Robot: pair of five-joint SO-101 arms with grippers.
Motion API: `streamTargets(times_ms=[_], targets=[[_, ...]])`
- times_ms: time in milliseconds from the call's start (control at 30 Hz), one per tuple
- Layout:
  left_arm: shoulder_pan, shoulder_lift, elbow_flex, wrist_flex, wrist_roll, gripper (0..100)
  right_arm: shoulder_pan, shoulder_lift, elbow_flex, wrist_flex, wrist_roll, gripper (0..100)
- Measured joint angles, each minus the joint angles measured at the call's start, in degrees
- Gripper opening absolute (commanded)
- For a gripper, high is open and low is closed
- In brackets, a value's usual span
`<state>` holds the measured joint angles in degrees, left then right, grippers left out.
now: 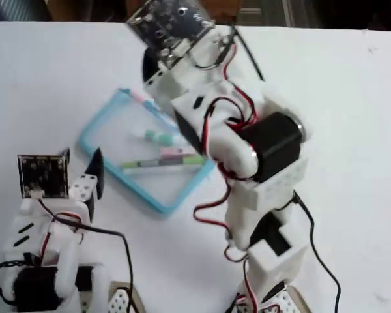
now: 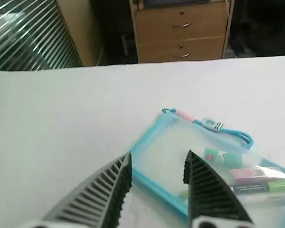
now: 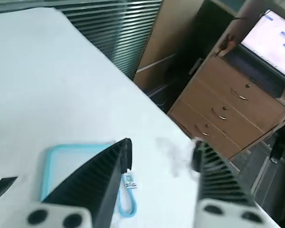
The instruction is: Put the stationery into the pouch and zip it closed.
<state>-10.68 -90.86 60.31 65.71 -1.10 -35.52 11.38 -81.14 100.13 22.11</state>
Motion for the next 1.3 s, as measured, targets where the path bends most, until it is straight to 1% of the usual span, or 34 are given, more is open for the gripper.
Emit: streamTargets(times_ms=[100,167,200,333,367,500,567,733,867,967,1067,1167,1300], targets=[[-2.2,-0.09,1.93,0.44,0.0,20,-0.44,-3.34,4.13,0.0,0.0,1.9],[-4.4,-0.09,3.6,0.44,0.0,19,-0.26,-5.45,6.42,0.0,-1.05,2.6],[-5.63,-0.09,4.66,0.44,0.0,17,-0.18,-6.68,7.47,0.0,-1.76,3.3],[-9.14,0.09,10.02,0.09,0.0,3,1.41,-13.45,12.57,0.09,-2.9,1.7],[-9.76,0.26,11.34,-0.62,-0.79,2,2.2,-15.47,14.07,0.09,-2.9,1.8],[-10.37,-0.18,15.82,-3.87,-9.32,2,6.33,-25.23,22.86,0.09,-2.9,1.8],[-10.46,-0.18,17.67,-5.36,-12.31,2,8.88,-30.95,28.92,0.09,-3.08,1.8],[-10.46,-0.7,21.1,-7.03,-15.12,2,15.12,-47.65,48.26,0.09,-3.25,1.8],[-10.46,-5.27,22.15,-7.03,-15.47,2,21.63,-62.68,66.37,-0.62,-3.25,1.8],[-10.46,-11.52,24.7,-7.03,-15.56,3,28.04,-72.97,80.53,-5.36,-3.25,1.8],[-10.46,-12.84,27.16,-7.03,-15.56,3,33.14,-81.67,95.47,-12.13,-3.25,1.8],[-10.37,-12.84,30.33,-8.35,-15.56,3,35.6,-87.65,110.42,-19.6,-3.34,1.9],[-10.2,-12.75,36.57,-10.99,-15.47,3,35.69,-94.42,127.12,-27.69,-3.34,1.9]])
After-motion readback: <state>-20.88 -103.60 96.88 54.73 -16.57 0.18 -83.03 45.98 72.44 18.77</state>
